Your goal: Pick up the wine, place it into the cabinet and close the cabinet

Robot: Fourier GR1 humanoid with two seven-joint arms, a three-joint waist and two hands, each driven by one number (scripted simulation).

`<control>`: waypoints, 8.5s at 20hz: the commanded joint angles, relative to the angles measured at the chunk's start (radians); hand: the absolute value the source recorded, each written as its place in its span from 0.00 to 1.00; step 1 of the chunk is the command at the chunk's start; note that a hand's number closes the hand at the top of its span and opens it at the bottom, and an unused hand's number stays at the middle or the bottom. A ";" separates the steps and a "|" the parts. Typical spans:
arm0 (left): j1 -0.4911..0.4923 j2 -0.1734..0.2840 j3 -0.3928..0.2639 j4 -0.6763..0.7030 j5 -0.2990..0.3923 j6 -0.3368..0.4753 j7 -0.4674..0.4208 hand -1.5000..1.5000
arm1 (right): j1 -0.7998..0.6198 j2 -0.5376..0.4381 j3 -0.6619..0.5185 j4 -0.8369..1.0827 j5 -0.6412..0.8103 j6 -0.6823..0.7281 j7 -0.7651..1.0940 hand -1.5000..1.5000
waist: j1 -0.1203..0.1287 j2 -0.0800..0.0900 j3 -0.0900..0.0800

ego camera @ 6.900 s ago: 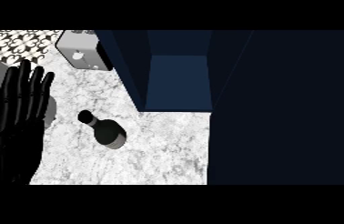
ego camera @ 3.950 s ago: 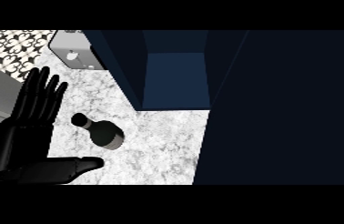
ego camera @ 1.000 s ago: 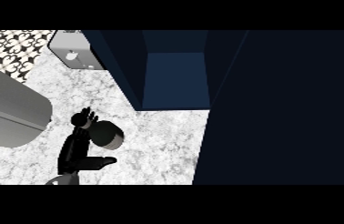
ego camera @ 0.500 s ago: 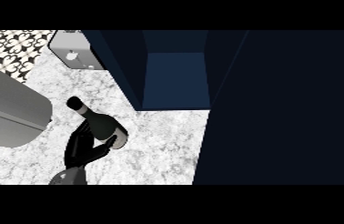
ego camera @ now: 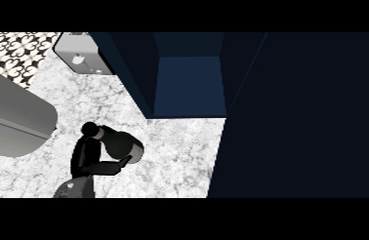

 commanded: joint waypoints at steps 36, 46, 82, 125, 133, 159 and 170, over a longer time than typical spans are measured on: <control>0.212 -0.086 -0.483 -0.764 0.061 0.237 0.440 1.00 | 0.224 -0.161 0.038 -0.236 0.041 -0.047 -0.126 0.00 | -0.008 -0.002 -0.001; -0.018 -0.086 -0.469 -0.573 0.026 0.400 0.469 1.00 | 0.243 -0.202 -0.029 -0.222 -0.053 -0.022 -0.191 0.00 | -0.010 0.004 -0.001; -0.709 -0.086 -0.524 0.266 0.282 0.604 0.363 1.00 | 0.333 -0.204 0.005 -0.168 -0.133 0.007 -0.398 0.00 | -0.067 0.017 -0.001; -0.961 -0.007 -0.325 0.622 0.346 0.566 0.182 0.00 | 0.413 -0.225 0.026 -0.129 -0.173 0.084 -0.569 0.00 | -0.117 0.042 -0.003; -0.974 -0.036 -0.267 0.567 0.398 0.381 0.130 1.00 | 0.434 -0.237 0.033 -0.113 -0.165 0.081 -0.549 0.00 | -0.068 0.026 -0.003; -0.778 -0.086 -0.408 0.266 0.513 0.256 0.246 0.00 | 0.547 -0.318 -0.014 -0.231 -0.147 0.023 -0.531 0.00 | -0.011 -0.010 -0.001; -0.435 -0.078 -0.560 -0.115 0.517 0.269 0.318 0.00 | 0.537 -0.311 -0.020 -0.194 -0.148 0.003 -0.549 0.00 | 0.029 -0.011 -0.001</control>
